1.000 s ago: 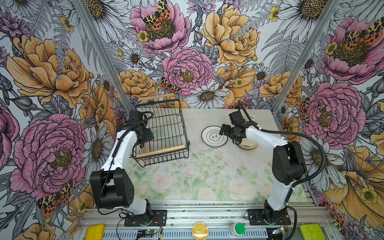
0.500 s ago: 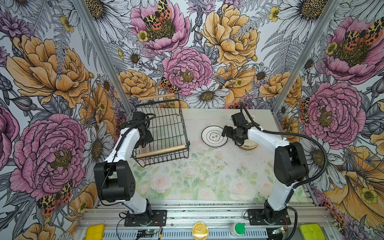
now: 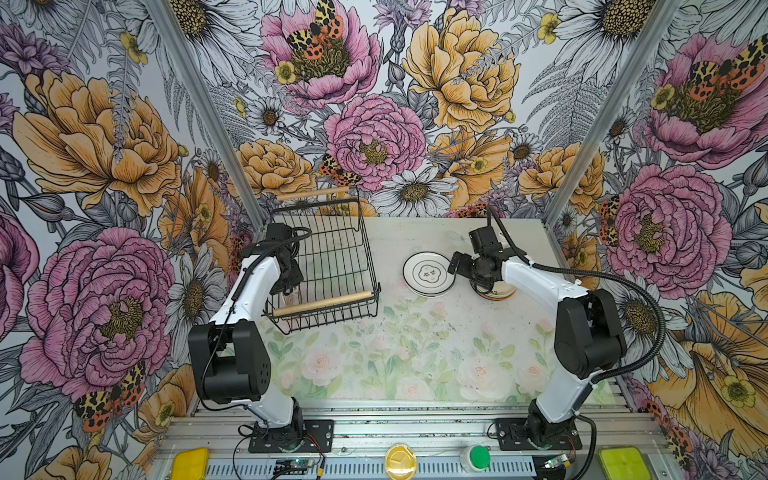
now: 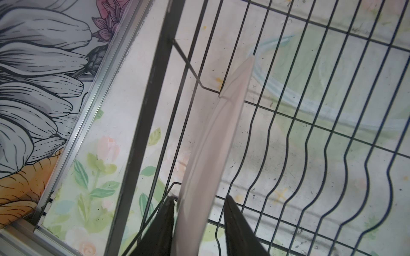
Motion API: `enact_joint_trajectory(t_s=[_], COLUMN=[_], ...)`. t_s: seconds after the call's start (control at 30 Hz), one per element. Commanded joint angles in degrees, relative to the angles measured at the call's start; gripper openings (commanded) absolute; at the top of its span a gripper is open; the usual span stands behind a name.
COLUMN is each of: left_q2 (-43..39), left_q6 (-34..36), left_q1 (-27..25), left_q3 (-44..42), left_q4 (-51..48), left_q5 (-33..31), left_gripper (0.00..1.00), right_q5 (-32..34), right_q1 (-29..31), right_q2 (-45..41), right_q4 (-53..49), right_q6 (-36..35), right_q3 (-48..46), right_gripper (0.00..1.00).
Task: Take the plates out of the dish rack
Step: 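Close the left gripper on the sunburst plate's rim in the rack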
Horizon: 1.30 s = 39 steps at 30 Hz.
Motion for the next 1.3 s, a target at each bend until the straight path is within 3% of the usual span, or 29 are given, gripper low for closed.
enact_joint_trajectory(t_s=[0.0,0.4,0.83,1.27], left_q2=[0.7,1.0,0.3,-2.0], left_q6=[0.0,0.2,1.4,2.9], left_q1=[-0.6,-1.4,-2.2,-2.6], left_q3=[1.2,0.7,1.4,2.7], left_q4=[0.1,0.0,-1.1,-3.6], left_q5=[-1.5,-2.6,-2.3,-3.0], left_gripper=[0.31,0.12,0.00,0.00], right_q5=[-0.4,-0.8,-1.6,-1.8], right_q1=[-0.5,-1.5,-1.9,-1.9], right_q2=[-2.8,-5.2,-6.2,-6.9], right_q4=[1.1,1.4,1.9,2.3], right_q6=[-0.7,-0.7,-0.4,0.0], right_q3=[-0.7,-2.0,-2.9,-3.6], right_gripper=[0.99,0.99,0.99,0.99])
